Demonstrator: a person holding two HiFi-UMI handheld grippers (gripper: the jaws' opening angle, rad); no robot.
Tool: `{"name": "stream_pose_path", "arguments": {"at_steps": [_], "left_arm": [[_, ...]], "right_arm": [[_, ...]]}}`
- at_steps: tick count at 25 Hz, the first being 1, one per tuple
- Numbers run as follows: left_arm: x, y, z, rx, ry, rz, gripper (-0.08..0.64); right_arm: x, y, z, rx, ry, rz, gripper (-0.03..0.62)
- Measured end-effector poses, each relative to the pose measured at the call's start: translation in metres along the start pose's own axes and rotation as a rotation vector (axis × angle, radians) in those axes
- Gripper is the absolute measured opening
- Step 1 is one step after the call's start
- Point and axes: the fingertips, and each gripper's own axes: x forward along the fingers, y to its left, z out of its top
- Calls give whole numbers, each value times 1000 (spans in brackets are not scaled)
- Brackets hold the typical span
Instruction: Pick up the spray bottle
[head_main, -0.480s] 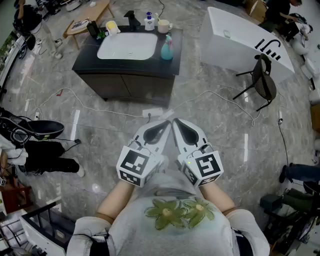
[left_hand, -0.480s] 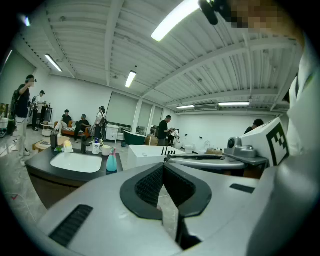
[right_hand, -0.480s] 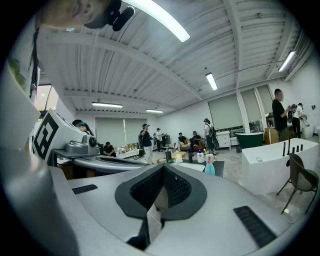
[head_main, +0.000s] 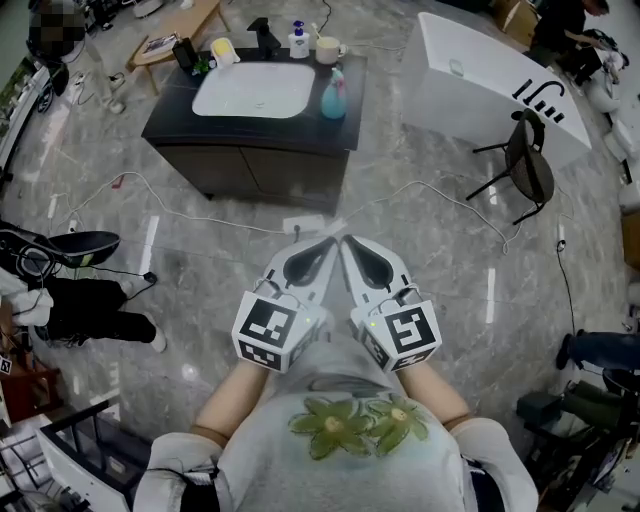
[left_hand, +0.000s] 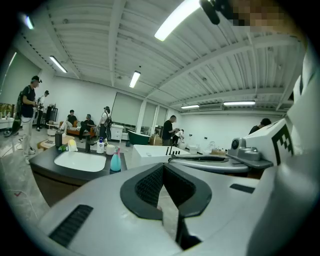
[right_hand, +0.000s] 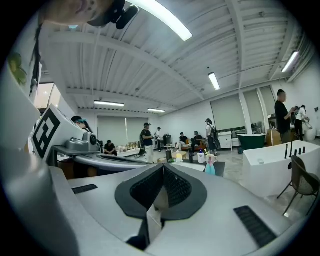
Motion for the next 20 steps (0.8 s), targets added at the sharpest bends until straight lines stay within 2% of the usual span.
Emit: {"name": "stream_pose_path", "arguments": {"at_steps": [10, 20], "left_arm": [[34, 31, 13, -6, 4, 2, 9], [99, 87, 45, -3, -1, -56, 9]], "right_arm": [[38, -26, 7, 6, -5, -27, 23], [109, -80, 28, 7, -10, -92, 23]]}}
